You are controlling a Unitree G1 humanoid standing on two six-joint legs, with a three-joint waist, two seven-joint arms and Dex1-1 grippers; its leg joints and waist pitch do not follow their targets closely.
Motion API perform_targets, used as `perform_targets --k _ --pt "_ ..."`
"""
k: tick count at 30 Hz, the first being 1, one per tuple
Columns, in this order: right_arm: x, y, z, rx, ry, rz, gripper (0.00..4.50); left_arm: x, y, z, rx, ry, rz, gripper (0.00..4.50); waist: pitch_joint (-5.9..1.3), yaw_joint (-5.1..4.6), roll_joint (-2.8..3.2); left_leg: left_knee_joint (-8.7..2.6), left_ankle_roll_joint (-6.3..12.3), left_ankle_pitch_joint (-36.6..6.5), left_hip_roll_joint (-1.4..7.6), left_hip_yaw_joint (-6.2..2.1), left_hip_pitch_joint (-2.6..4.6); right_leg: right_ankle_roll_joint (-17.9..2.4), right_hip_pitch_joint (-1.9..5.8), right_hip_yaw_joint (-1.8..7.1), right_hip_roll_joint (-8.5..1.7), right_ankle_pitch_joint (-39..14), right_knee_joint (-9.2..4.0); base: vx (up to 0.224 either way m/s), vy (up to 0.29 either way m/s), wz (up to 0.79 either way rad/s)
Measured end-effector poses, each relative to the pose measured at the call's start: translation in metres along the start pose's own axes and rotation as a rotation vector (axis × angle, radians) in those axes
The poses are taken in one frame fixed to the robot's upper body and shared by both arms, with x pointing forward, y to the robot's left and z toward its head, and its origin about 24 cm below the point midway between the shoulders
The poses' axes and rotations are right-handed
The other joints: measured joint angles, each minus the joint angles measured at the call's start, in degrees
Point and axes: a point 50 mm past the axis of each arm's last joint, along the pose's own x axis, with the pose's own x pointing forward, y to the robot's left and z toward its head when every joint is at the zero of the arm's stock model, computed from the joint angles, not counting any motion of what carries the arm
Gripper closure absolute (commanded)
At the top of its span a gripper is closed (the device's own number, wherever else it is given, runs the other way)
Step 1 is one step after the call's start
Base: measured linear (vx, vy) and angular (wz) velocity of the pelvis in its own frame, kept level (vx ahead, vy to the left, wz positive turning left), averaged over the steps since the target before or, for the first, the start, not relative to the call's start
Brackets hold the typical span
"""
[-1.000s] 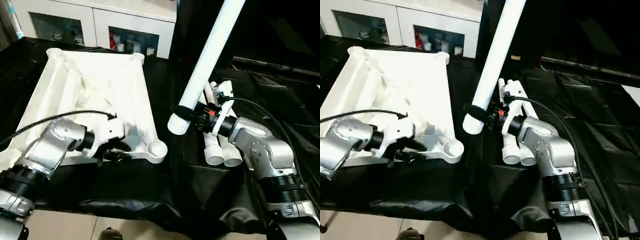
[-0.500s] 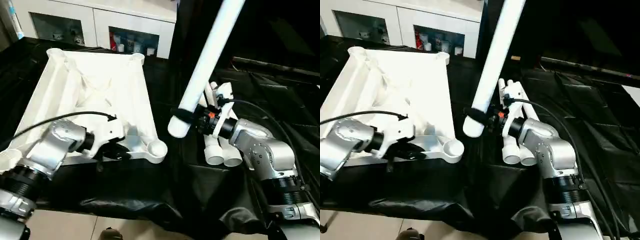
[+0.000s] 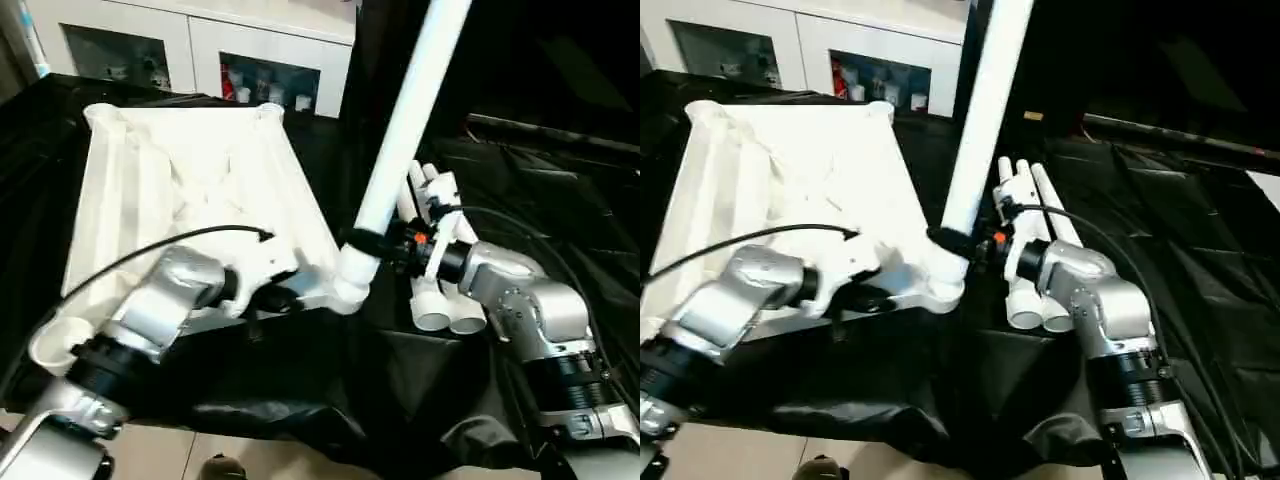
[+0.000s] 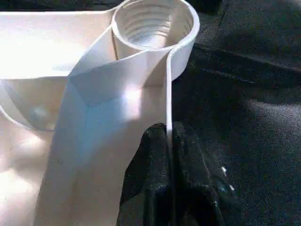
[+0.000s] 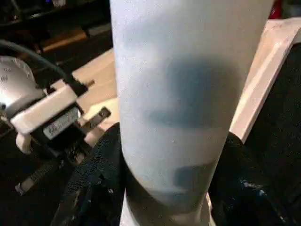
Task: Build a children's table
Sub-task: Insert table leg to table base
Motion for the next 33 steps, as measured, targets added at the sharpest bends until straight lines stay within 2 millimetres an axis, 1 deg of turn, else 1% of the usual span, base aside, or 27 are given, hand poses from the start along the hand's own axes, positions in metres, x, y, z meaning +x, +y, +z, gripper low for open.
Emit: perform_targets --k 5,10,13,14,18,26,33 --pt "-0.005 -0.004 -0.006 0.003 0.035 -0.007 2.61 0.0 0.001 -0.001 0.001 0.0 0.006 4.5 0.0 -0.06 -0.01 0.01 0.0 0.0 0.0 0.0 0.01 0.0 0.01 0.01 0.0 0.0 0.0 0.0 0.0 0.0" --pt "-0.004 -0.009 -0.015 0.016 0.055 -0.036 2.61 -0.001 0.001 -0.001 0.008 -0.001 0.001 4.5 0.0 -0.14 0.0 0.01 0.0 0.0 0.0 0.0 0.01 0.0 -0.01 0.0 0.0 0.0 0.01 0.0 0.0 0.0" --pt "0.0 -0.011 -0.022 0.04 0.055 -0.041 2.61 -0.002 0.001 -0.001 0.008 0.0 0.0 4.5 0.0 -0.2 0.0 0.0 0.0 0.0 0.0 0.0 0.01 0.0 -0.01 -0.01 0.0 0.0 0.01 0.0 0.0 0.0" --pt "0.005 -0.012 -0.023 0.051 0.048 -0.042 2.61 -0.002 0.001 -0.002 0.007 0.001 0.0 4.5 0.0 -0.23 0.0 0.0 0.0 0.0 0.0 -0.01 0.01 0.0 -0.02 -0.01 0.0 0.0 0.02 0.0 0.0 0.0" --pt "0.015 -0.014 -0.024 0.055 0.051 -0.039 2.61 -0.002 0.001 -0.002 0.008 0.0 -0.003 4.5 -0.01 -0.25 -0.01 0.01 0.0 0.0 0.0 0.0 0.0 0.0 -0.01 -0.01 0.0 0.0 0.03 0.0 0.0 0.0" --pt "0.022 -0.016 -0.026 0.042 0.068 -0.022 2.61 -0.003 0.001 -0.002 0.008 0.003 -0.006 4.5 -0.01 -0.25 -0.02 0.0 0.0 0.0 0.01 0.0 0.0 0.0 -0.01 -0.01 0.0 0.0 0.02 0.0 0.0 0.0" --pt "0.025 -0.018 -0.028 0.037 0.061 -0.016 2.61 -0.004 0.002 -0.004 0.005 0.006 0.0 4.5 -0.07 -0.63 -0.11 0.01 0.0 0.0 0.01 0.0 0.02 0.0 0.0 -0.02 0.0 0.0 0.03 0.0 0.0 0.0"
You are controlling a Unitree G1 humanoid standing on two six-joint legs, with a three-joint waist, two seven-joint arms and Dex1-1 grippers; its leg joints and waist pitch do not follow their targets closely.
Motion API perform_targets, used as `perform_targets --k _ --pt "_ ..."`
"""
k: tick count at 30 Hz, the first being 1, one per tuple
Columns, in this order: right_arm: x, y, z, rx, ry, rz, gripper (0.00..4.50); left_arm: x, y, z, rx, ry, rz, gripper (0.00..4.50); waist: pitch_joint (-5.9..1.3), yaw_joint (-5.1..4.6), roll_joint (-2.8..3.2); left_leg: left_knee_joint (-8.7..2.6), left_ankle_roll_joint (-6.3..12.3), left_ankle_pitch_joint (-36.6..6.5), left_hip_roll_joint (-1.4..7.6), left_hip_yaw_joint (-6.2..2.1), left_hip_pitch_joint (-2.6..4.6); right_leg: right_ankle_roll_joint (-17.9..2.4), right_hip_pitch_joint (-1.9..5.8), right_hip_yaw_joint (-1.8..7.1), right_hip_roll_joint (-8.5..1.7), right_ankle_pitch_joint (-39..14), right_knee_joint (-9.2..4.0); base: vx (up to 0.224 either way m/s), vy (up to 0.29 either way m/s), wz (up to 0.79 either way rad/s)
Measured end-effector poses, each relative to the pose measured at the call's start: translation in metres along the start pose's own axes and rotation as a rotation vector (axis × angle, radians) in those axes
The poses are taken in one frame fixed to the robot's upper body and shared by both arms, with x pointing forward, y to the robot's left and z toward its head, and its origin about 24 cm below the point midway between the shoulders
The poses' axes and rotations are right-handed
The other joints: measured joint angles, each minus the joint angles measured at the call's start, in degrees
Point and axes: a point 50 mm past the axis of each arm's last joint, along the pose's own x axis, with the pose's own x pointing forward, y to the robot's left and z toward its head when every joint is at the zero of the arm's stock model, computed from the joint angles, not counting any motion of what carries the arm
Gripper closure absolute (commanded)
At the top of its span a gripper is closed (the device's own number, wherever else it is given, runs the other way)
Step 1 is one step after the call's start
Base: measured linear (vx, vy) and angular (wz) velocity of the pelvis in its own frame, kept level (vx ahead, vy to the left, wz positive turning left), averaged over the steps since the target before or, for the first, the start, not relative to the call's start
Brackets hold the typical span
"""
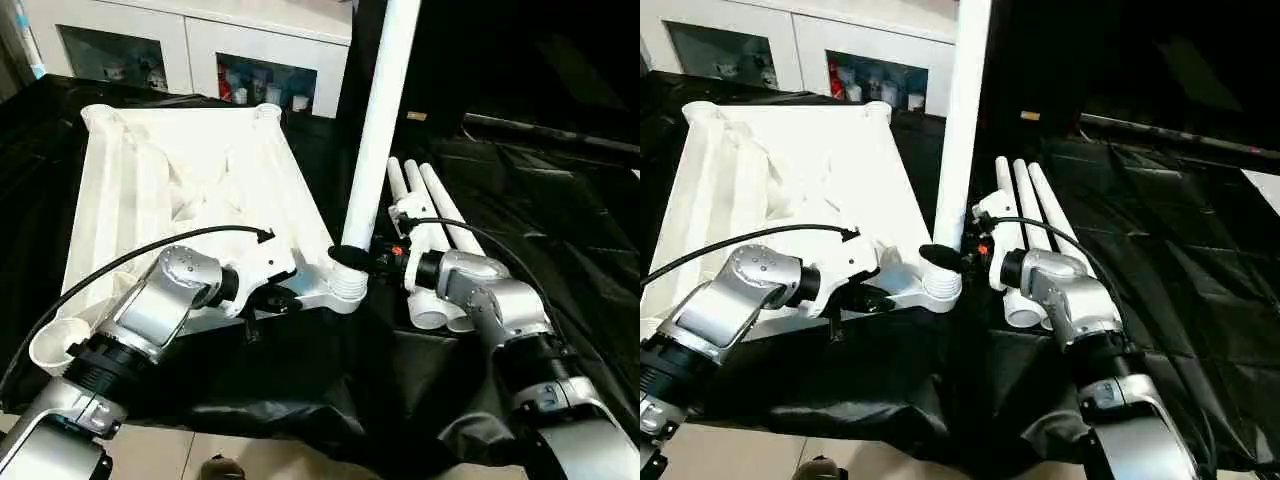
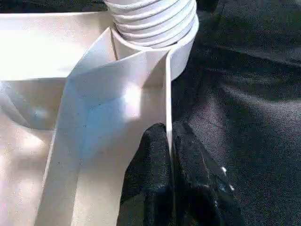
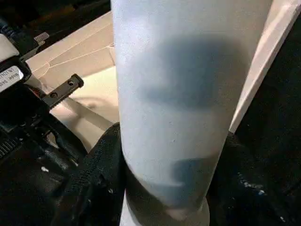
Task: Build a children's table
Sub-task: Insert table leg to table base
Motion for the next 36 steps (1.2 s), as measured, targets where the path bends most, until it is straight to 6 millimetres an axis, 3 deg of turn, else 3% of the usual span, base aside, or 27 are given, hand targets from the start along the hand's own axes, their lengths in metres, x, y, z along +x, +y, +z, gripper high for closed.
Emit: perform_targets --k 15,21,30,36 --pt "-0.006 -0.001 -0.026 0.134 -0.196 -0.071 2.61 0.001 0.001 -0.002 -0.003 0.003 0.012 4.5 -0.16 -0.5 -0.25 0.01 0.0 0.0 0.0 -0.01 0.09 0.0 0.12 0.0 -0.02 0.0 0.0 0.0 0.0 0.0" --pt "-0.006 0.002 -0.041 0.152 -0.266 -0.128 2.61 0.002 0.003 -0.005 -0.009 0.01 0.023 4.5 -0.2 -0.88 -0.3 -0.03 0.01 0.0 -0.04 -0.03 0.64 0.1 0.56 -0.01 -0.06 0.0 -0.05 0.0 0.0 0.0" --pt "-0.004 0.007 -0.043 0.082 -0.256 -0.133 2.61 0.004 0.004 -0.005 -0.007 0.01 0.029 4.5 -0.2 -1.16 -0.29 -0.1 0.02 0.0 -0.15 -0.51 0.75 0.1 0.8 -0.75 -0.71 -0.1 -0.47 0.0 0.0 0.0" --pt "-0.002 0.008 -0.033 -0.034 -0.177 -0.084 2.61 0.003 0.004 -0.006 0.008 0.011 0.028 4.5 -0.2 -1.18 -0.3 -0.21 0.03 0.0 -0.17 -0.59 0.75 0.1 0.86 -1.27 -0.98 -0.1 -0.51 0.0 0.0 0.0"
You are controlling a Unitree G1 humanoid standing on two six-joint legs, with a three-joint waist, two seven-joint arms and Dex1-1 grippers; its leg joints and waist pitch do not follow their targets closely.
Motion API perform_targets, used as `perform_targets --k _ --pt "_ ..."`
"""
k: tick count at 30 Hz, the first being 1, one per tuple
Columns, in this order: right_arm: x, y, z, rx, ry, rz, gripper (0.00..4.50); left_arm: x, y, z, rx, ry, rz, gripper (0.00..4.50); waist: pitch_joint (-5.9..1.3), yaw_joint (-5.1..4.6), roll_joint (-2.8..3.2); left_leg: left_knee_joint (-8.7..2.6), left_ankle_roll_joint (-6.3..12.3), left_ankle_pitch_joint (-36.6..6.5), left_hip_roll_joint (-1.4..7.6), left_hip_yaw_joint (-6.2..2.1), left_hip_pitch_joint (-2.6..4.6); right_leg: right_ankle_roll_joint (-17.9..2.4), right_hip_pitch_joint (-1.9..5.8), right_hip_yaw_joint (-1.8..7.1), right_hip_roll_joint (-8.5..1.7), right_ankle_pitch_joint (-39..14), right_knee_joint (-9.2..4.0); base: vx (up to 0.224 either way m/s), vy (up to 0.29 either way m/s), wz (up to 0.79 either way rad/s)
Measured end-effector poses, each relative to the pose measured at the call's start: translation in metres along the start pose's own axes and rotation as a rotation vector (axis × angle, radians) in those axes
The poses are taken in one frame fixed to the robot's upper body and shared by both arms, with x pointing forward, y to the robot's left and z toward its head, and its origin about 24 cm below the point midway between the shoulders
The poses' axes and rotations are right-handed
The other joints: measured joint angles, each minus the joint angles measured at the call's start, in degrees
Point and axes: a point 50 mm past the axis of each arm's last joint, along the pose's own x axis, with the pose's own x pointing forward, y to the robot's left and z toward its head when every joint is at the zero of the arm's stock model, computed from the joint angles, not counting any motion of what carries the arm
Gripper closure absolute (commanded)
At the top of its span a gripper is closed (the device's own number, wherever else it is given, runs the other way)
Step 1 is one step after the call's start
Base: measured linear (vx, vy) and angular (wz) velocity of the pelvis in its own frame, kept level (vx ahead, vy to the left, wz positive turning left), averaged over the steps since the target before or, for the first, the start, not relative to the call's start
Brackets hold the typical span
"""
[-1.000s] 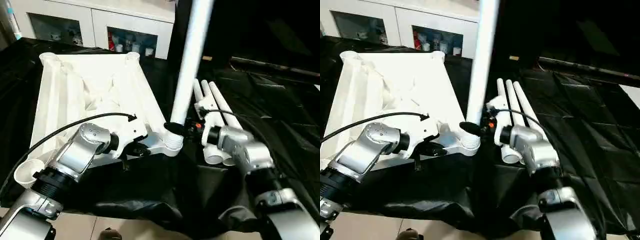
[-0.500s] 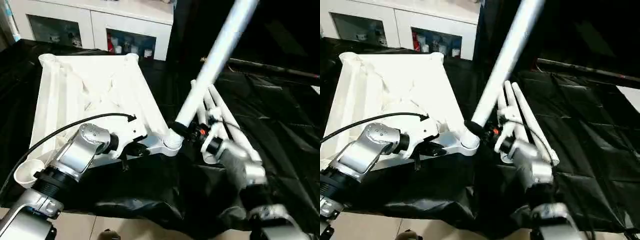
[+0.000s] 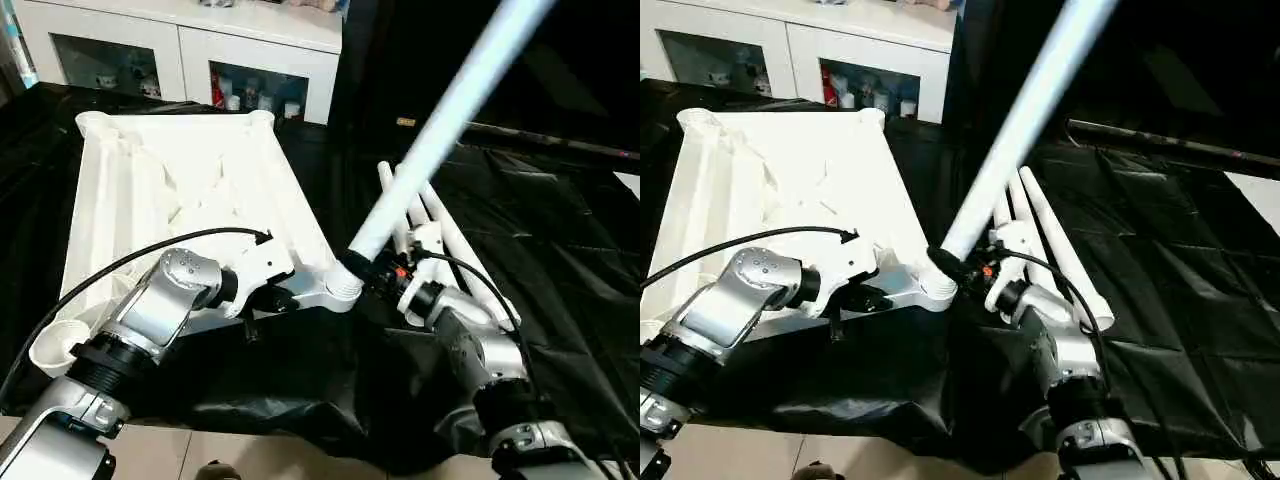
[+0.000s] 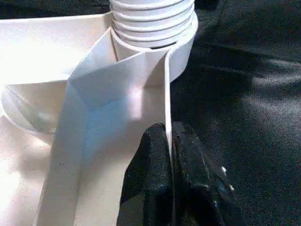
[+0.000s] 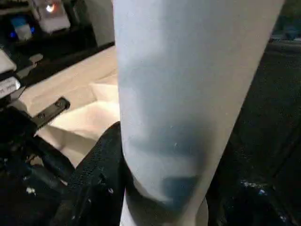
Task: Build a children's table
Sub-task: Insert table leg to table base, then rotate leg to tighten
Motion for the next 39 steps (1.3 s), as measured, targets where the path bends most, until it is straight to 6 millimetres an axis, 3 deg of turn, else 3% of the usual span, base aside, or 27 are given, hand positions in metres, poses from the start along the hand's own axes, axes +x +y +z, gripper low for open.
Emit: perform_targets --k 9,20,39 --pt "-0.003 0.0 0.008 -0.118 0.145 0.161 2.62 -0.002 -0.001 -0.001 0.023 0.003 -0.046 4.5 -0.1 0.19 -0.15 -0.1 0.0 0.0 0.01 -0.04 0.0 0.0 0.21 -0.14 -0.01 0.0 -0.12 0.0 0.0 0.0" --pt "-0.01 0.008 0.006 -0.117 0.171 0.342 2.62 -0.015 -0.005 -0.007 0.086 0.008 -0.176 4.5 -0.78 0.3 -1.13 -0.57 -0.01 0.0 0.01 0.03 0.04 0.0 0.29 -0.14 0.02 0.0 -0.46 0.0 0.0 0.0" --pt "-0.013 0.01 0.0 -0.109 0.159 0.37 2.62 -0.015 -0.005 -0.01 0.096 0.01 -0.211 4.5 -0.84 0.5 -0.94 -0.62 -0.01 0.0 0.01 0.02 0.15 0.1 0.41 -0.11 0.02 -0.1 -0.49 0.0 0.0 0.0"
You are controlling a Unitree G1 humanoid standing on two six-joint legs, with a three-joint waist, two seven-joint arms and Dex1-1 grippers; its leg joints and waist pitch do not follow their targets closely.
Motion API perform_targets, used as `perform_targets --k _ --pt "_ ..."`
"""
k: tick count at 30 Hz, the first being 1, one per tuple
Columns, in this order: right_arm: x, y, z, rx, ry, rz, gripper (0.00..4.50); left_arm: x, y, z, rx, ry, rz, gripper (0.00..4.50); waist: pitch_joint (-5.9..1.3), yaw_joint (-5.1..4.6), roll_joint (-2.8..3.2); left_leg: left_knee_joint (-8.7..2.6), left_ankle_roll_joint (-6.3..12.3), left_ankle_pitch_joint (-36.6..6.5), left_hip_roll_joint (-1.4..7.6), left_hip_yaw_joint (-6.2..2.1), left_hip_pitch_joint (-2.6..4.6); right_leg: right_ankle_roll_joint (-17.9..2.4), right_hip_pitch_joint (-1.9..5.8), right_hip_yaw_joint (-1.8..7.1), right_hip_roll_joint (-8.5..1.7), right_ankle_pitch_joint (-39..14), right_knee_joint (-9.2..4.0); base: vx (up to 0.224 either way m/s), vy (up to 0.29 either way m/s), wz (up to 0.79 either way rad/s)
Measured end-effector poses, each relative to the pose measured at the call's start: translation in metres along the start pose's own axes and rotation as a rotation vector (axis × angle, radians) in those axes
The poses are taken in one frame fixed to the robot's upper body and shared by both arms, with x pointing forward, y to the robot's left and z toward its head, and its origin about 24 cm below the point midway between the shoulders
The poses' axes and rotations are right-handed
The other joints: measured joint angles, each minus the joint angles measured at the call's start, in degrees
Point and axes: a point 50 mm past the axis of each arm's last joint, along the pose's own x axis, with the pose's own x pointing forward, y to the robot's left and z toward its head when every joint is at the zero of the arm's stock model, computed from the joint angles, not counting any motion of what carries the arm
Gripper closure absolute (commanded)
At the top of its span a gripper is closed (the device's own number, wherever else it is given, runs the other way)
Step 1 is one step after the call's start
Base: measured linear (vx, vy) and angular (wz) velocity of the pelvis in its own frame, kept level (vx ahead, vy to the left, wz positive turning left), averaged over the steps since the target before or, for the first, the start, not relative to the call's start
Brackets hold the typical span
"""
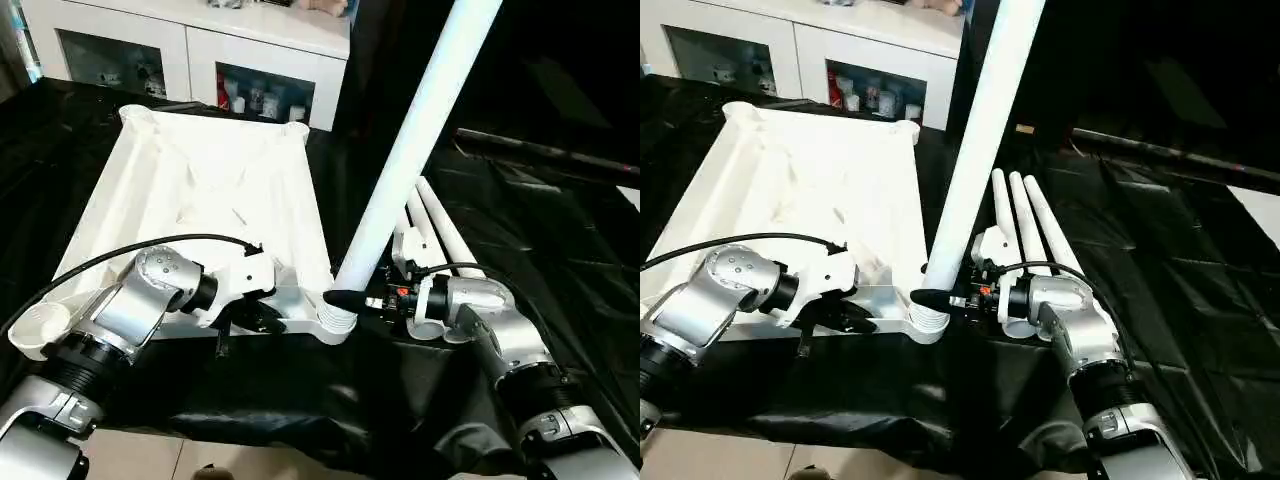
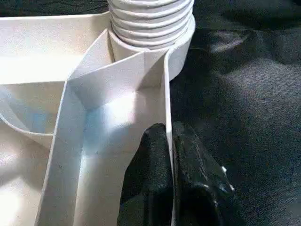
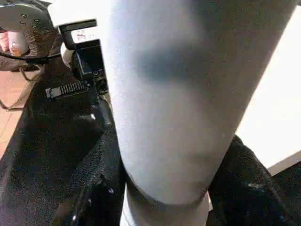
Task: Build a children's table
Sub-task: Rotate leg to tighten
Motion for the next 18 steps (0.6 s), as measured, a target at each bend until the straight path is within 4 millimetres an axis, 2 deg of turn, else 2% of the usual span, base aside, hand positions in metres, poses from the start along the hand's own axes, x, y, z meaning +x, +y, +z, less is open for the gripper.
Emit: perform_targets --k 4,6,10,13,14,15,16,17,18 --pt "0.003 -0.001 -0.004 0.014 -0.007 -0.037 2.62 0.002 0.002 -0.002 -0.005 0.008 0.019 4.5 -0.06 -0.19 0.1 0.0 0.01 0.0 0.0 -0.21 0.39 0.0 0.19 -0.09 0.0 0.0 -0.17 0.0 0.0 0.0" --pt "0.003 -0.002 -0.006 0.019 -0.003 -0.053 2.62 0.003 0.002 -0.003 -0.009 0.015 0.029 4.5 0.04 -0.39 0.24 0.0 0.04 0.0 0.0 -0.51 0.66 0.0 0.49 -0.49 -0.03 0.0 -0.62 -0.058 0.008 -0.02" --pt "0.007 -0.002 -0.007 0.015 0.002 -0.074 2.62 0.003 0.003 -0.005 -0.016 0.021 0.034 4.5 0.3 -1.03 0.84 -0.44 0.13 -0.1 0.2 -1.75 1.05 0.0 2.03 -3.32 -0.76 -0.1 -2.88 0.0 0.0 0.0" --pt "0.013 -0.006 -0.006 0.004 -0.004 -0.117 2.62 0.004 0.004 -0.007 -0.031 0.02 0.06 4.5 0.32 -1.79 0.86 -0.78 0.13 -0.1 0.03 -1.74 1.18 -0.1 2.41 -3.37 -0.87 -0.1 -3.16 0.0 0.0 0.0" --pt "0.016 -0.009 -0.006 0.004 -0.007 -0.155 2.62 0.006 0.006 -0.008 -0.045 0.021 0.081 4.5 0.38 -2.04 0.93 -0.95 0.12 -0.1 0.02 -1.71 1.59 -0.1 2.38 -3.56 -0.93 -0.1 -3.31 -0.054 -0.004 -0.04" --pt "0.019 -0.011 -0.007 0.007 -0.008 -0.186 2.62 0.007 0.007 -0.009 -0.06 0.021 0.1 4.5 0.53 -2.35 1.15 -1.04 0.12 -0.1 0.11 -1.95 1.85 -0.2 2.82 -4.35 -1.02 -0.2 -3.61 -0.054 -0.004 -0.04" --pt "0.024 -0.015 -0.006 0.018 -0.013 -0.252 2.62 0.008 0.011 -0.008 -0.077 0.025 0.14 4.5 0.77 -1.95 1.6 -1.39 0.09 -0.1 0.34 -1.9 1.3 -1.1 3.34 -5.09 -0.98 -1.9 -1.01 -0.118 0.006 -0.07" --pt "0.021 -0.018 -0.007 0.023 -0.024 -0.301 2.62 0.012 0.015 -0.002 -0.075 0.031 0.164 4.5 0.69 -0.72 1.0 -1.23 0.09 -0.1 0.73 -0.54 0.65 -2.2 2.96 -4.36 -1.02 -4.9 3.73 -0.109 -0.025 0.04" --pt "0.02 -0.021 -0.004 0.023 -0.035 -0.33 2.62 0.013 0.018 0.001 -0.072 0.023 0.193 4.5 0.17 0.83 -0.6 -1.34 0.07 -0.1 0.92 1.77 0.07 -2.2 3.36 -2.26 -1.04 -7.6 6.46 -0.109 -0.025 0.04"
